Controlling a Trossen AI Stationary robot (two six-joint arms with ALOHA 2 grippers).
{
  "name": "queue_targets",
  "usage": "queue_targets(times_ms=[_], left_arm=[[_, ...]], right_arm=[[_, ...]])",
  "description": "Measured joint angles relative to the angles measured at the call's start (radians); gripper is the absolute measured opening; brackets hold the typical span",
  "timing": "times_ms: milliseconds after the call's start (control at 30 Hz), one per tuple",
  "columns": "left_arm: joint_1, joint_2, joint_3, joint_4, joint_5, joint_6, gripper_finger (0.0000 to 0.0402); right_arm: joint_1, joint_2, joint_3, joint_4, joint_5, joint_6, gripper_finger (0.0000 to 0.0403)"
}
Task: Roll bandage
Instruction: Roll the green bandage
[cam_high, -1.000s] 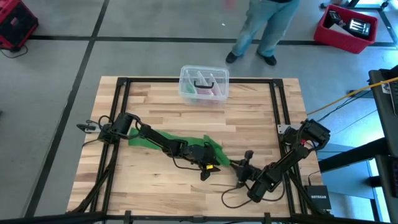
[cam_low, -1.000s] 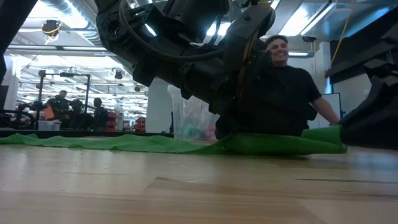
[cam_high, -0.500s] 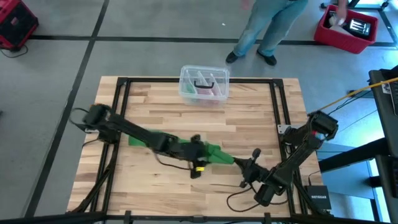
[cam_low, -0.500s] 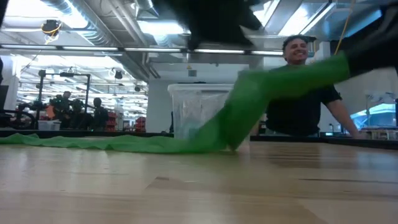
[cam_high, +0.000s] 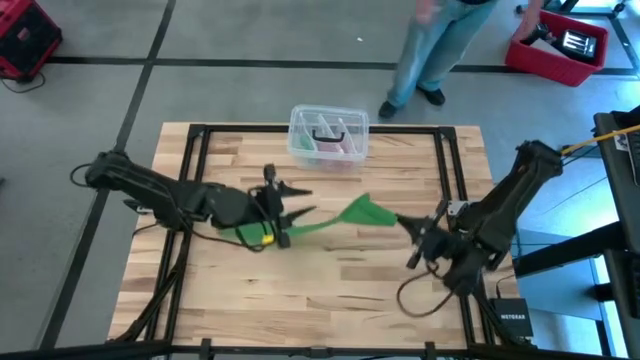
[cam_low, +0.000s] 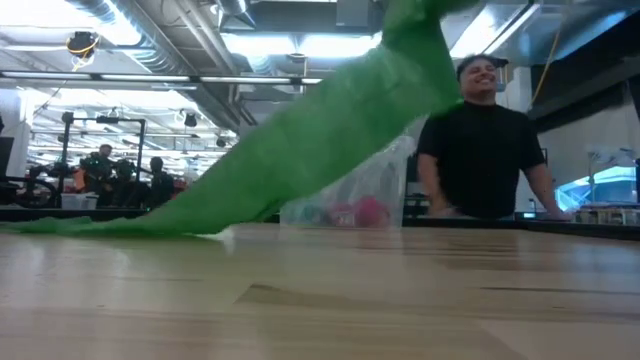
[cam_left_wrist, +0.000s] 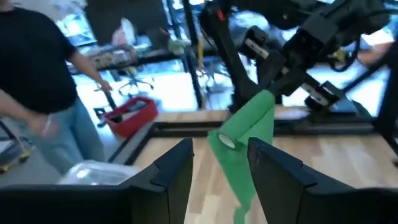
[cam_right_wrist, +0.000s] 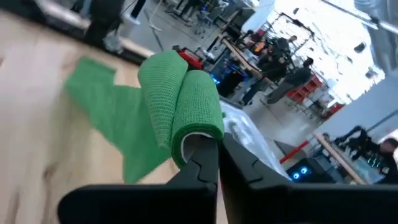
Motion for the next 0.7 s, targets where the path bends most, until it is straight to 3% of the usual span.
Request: queue_targets(times_ms=[67,233,400,700], left_arm=[[0.015,0.004,-0.003,-0.008,0.009,-0.036,0.0148],[0.033,0.095,-0.063,-0.004,0.153,-0.144,0.0148],[0.033,0.203,-0.067,-0.03,0.149,-0.278,0.0148],[0.039,0.349,-0.067,-0.033,0.149,-0.349,0.0148]], right_arm=[[-0.017,-0.049,0.004,0.048,-0.002,-0.063,0.0002],[-0.036,-0.066,0.004,0.092,-0.035,-0.153,0.0001],[-0.036,-0.026,0.003,0.143,-0.084,-0.15,0.0001],[-0.036,0.02,0.003,0.175,-0.097,-0.149,0.0001]])
